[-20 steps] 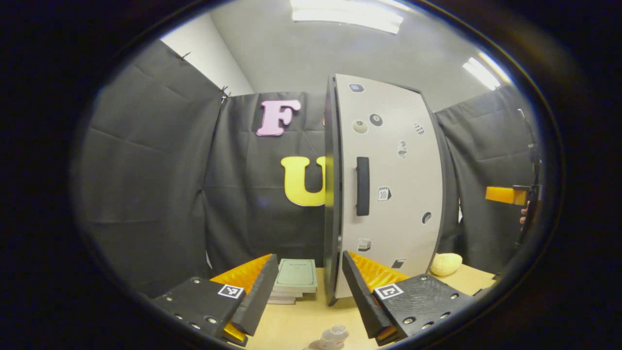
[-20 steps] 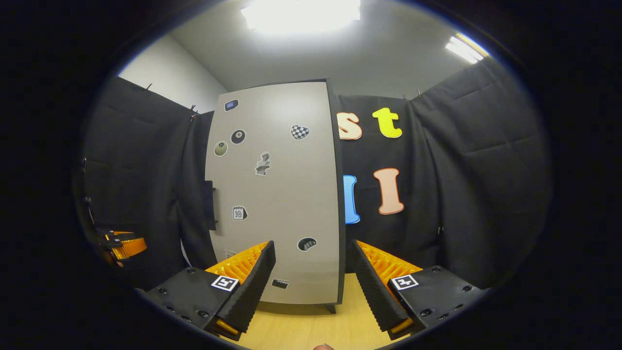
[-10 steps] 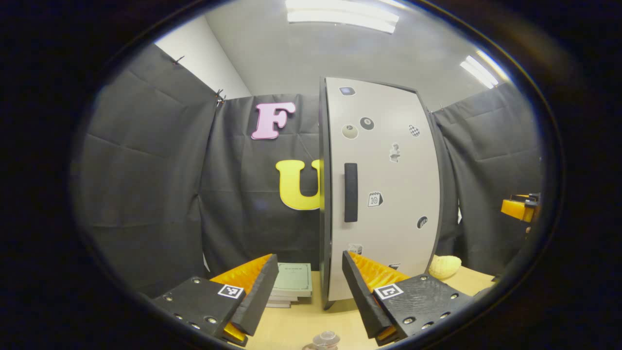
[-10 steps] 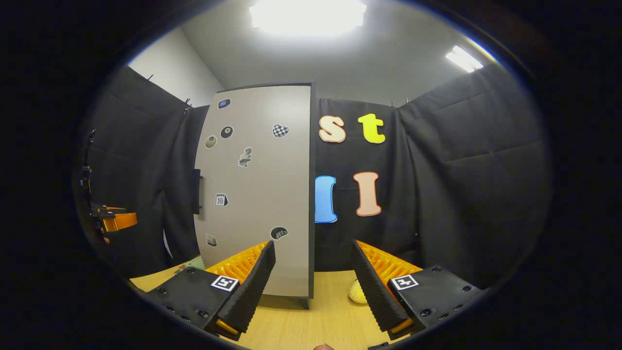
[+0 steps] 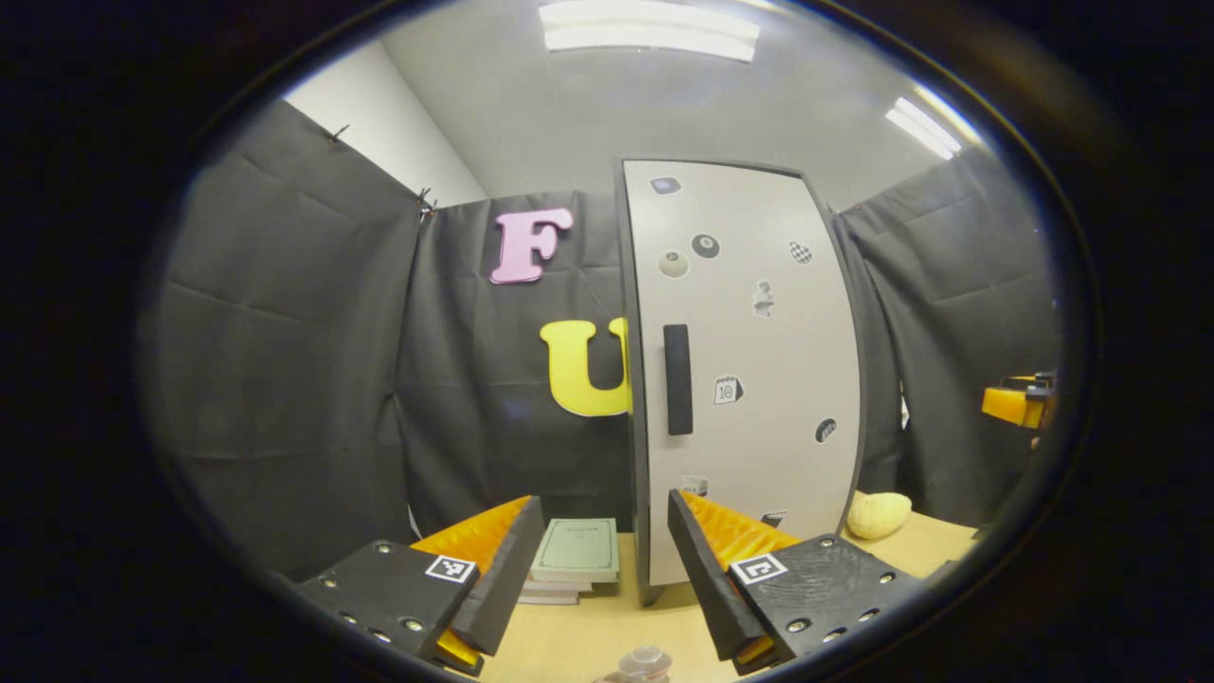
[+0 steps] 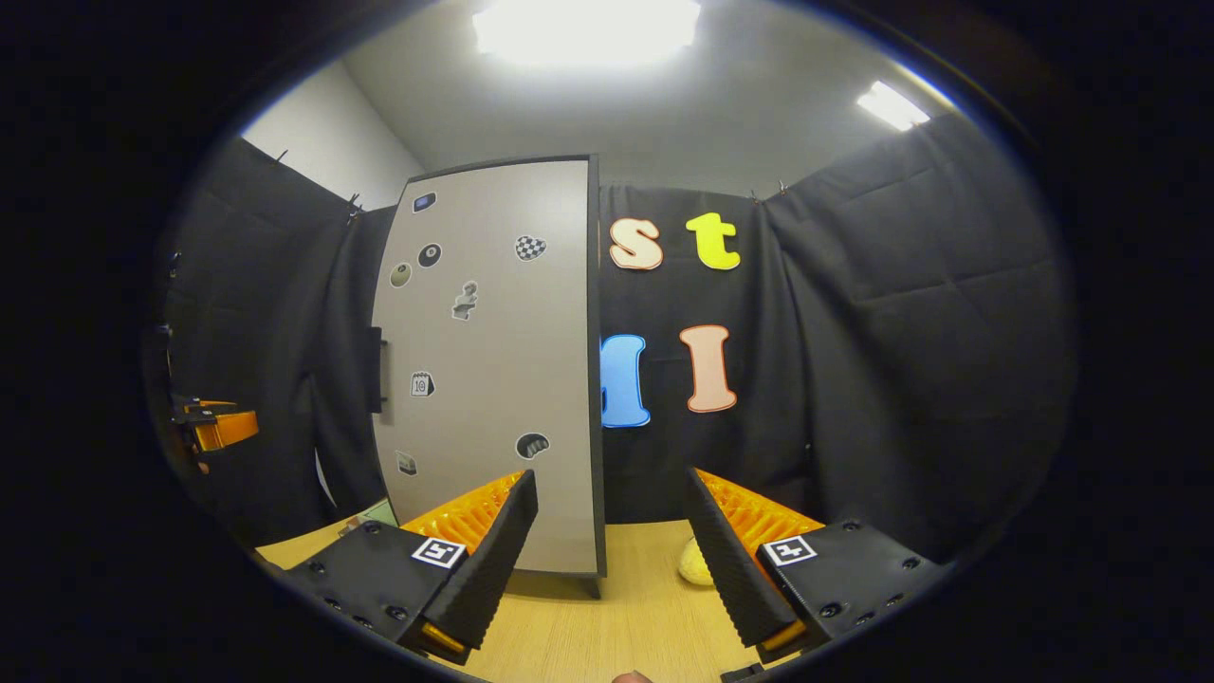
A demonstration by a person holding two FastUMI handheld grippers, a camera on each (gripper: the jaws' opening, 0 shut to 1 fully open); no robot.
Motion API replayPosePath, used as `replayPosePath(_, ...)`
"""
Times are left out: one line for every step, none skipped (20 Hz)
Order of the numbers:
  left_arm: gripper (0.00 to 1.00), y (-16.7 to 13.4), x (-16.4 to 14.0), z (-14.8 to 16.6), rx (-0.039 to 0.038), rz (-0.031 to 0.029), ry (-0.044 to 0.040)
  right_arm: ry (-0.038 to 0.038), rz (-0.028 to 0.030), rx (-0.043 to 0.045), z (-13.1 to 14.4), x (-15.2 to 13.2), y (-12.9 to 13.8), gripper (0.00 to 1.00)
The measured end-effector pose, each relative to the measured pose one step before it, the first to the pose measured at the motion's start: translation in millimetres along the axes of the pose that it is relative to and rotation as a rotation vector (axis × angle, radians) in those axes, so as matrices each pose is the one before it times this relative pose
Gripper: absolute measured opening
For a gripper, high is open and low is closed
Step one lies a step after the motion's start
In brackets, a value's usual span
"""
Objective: Open the cabinet door with the right hand, grasp the bottle in the cabinet with the left hand and place it on the coaster, then close the cabinet door with the right hand.
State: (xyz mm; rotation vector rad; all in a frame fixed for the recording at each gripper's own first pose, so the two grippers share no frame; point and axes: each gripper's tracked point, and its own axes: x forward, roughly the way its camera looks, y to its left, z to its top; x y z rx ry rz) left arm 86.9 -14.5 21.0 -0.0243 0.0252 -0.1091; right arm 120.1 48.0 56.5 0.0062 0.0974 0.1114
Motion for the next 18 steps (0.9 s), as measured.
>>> replayPosePath(0.8, 0.09, 0.55, 0.08, 0.00035, 0.00161, -0.00118, -0.00165, -0.0025, -0.00229, 1.13, 0.96, -0.85, 0.98)
replayPosePath(0.8, -1.0, -0.55, 0.64, 0.00114, 0.00141, 0.00004, 0.00076, -0.00082, -0.00151, 0.03, 0.51, -0.06, 0.98)
replayPosePath(0.8, -0.15, -0.25, 0.48, 0.00117, 0.00167, 0.00019, -0.00194, -0.0001, -0.00064, -0.14, -0.32, -0.03, 0.98)
replayPosePath(0.8, 0.01, -0.23, 0.36, 0.0009, 0.00171, 0.00081, 0.00269, 0.00063, 0.0003, -0.89, -1.18, 0.15, 0.98)
replayPosePath(0.8, -0.11, 0.38, -1.64, -0.00005, 0.00049, -0.00012, 0.00156, -0.00063, -0.00191, -0.36, 1.05, 2.52, 0.98)
replayPosePath(0.8, -0.09, 0.31, -0.12, -0.00121, 0.0007, -0.00058, 0.00353, -0.00072, -0.00354, -0.27, 1.15, -0.28, 0.98)
replayPosePath(0.8, -0.04, 0.18, -1.36, -0.00087, -0.00023, 0.00103, 0.00055, 0.00131, -0.00215, -0.38, 0.31, 1.18, 0.98)
replayPosePath(0.8, 0.12, -0.19, 0.37, 0.00006, 0.00078, 0.00042, 0.00505, 0.00201, -0.00186, -0.64, 0.34, 0.83, 0.98)
replayPosePath(0.8, -0.09, 0.16, -0.9, 0.00032, 0.00169, 0.00156, 0.00123, 0.00057, -0.00144, -0.94, -0.1, 1.09, 0.98)
replayPosePath(0.8, 0.04, 0.09, -0.42, 0.0, 0.00044, 0.00134, 0.00126, -0.00207, -0.00148, -0.02, 0.74, -0.49, 0.98)
replayPosePath(0.8, 0.11, 0.03, -0.82, -0.00088, 0.00116, 0.00086, -0.00011, -0.00074, 0.00077, -0.02, 0.38, 1.56, 0.98)
replayPosePath(0.8, 0.49, 0.1, -0.58, -0.00088, 0.00163, 0.00005, -0.00044, 0.00165, 0.0039, 0.98, 0.4, 0.99, 0.98)
replayPosePath(0.8, -0.44, 0.12, 0.03, -0.00212, 0.00155, -0.00082, -0.00061, 0.00156, 0.0033, 0.32, -0.66, 0.7, 0.98)
replayPosePath(0.81, 0.4, 0.17, 0.29, -0.00228, 0.00283, -0.00048, -0.00223, 0.00031, 0.00135, 0.96, 0.55, 0.42, 0.98)
replayPosePath(0.82, -0.56, 0.0, -0.35, -0.00274, 0.00059, -0.0011, -0.00155, -0.0009, -0.00098, 0.03, -0.07, 0.69, 0.98)
replayPosePath(0.8, 0.4, -0.09, 0.17, -0.00177, 0.00237, -0.00097, -0.00112, 0.00017, -0.00103, 0.05, 0.63, 0.4, 0.98)
replayPosePath(0.8, -0.08, 0.31, -0.33, -0.00123, 0.00154, -0.00029, 0.00041, 0.00015, -0.00137, -0.21, 0.19, 0.89, 0.98)
replayPosePath(0.8, 0.36, -0.01, -0.16, -0.00056, 0.00222, -0.0004, -0.00032, 0.00092, -0.0011, 0.04, 0.72, 0.52, 0.98)
